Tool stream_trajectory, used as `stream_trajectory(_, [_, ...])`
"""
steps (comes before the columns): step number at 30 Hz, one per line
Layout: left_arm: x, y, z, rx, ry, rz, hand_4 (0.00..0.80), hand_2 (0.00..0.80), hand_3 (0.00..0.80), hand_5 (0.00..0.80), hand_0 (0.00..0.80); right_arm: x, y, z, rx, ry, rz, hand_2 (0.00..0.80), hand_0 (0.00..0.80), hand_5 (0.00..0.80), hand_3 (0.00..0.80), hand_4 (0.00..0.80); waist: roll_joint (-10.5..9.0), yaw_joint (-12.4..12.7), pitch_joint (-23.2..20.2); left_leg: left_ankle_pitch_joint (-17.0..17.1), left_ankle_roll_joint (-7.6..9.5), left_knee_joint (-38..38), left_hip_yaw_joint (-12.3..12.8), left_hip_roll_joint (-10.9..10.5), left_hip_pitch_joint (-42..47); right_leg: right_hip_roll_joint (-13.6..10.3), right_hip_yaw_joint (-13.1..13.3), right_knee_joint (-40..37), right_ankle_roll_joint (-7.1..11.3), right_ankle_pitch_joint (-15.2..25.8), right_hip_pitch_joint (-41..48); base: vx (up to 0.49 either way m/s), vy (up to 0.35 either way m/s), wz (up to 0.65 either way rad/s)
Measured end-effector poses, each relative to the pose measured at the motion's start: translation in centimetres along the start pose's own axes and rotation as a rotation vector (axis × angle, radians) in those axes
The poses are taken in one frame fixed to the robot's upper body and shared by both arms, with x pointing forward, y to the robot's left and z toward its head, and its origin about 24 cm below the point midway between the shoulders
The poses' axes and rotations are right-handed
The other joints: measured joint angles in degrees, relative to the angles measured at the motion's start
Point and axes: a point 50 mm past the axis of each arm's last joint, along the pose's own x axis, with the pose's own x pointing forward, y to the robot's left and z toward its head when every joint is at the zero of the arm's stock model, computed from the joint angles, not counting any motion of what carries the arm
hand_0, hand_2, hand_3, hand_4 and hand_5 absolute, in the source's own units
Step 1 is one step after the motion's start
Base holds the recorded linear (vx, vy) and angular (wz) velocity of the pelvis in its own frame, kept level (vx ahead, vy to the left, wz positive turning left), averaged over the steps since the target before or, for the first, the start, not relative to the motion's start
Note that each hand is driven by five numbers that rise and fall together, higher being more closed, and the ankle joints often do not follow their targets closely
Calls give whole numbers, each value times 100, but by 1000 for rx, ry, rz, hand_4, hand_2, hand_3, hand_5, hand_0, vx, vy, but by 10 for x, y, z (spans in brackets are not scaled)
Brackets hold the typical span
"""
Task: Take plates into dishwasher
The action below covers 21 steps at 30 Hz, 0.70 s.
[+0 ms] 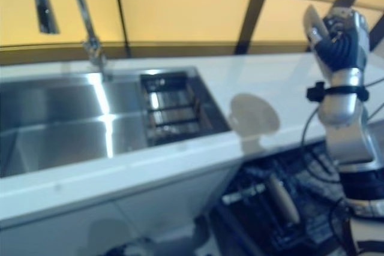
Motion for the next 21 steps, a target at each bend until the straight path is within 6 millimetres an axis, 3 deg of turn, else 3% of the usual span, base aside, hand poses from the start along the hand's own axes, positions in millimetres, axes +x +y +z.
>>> stream_trajectory(5, [1,-6,4,-7,-13,-14,0,0,0,0,0,-3,-9,-9,-14,27,4,800,800,800,800,800,138,-184,-81,-26,-38,1,90,48,32,58,73,-43,-13,18,3,-44,-115,-9])
stream_trajectory(14, [1,-13,6,-16,-23,-30,0,0,0,0,0,-16,-13,-24,126,95,117,800,800,800,800,800,318,-448,-153,-70,-38,-4,302,126,91,131,281,-67,-27,25,-66,-24,-106,-12])
stream_trajectory(21, [1,-15,0,-17,-11,-34,0,0,0,0,0,-47,-6,-46,148,170,284,800,800,800,800,800,459,-520,-139,-75,-47,-1,396,187,72,205,376,-71,-74,37,-150,-12,-72,-8])
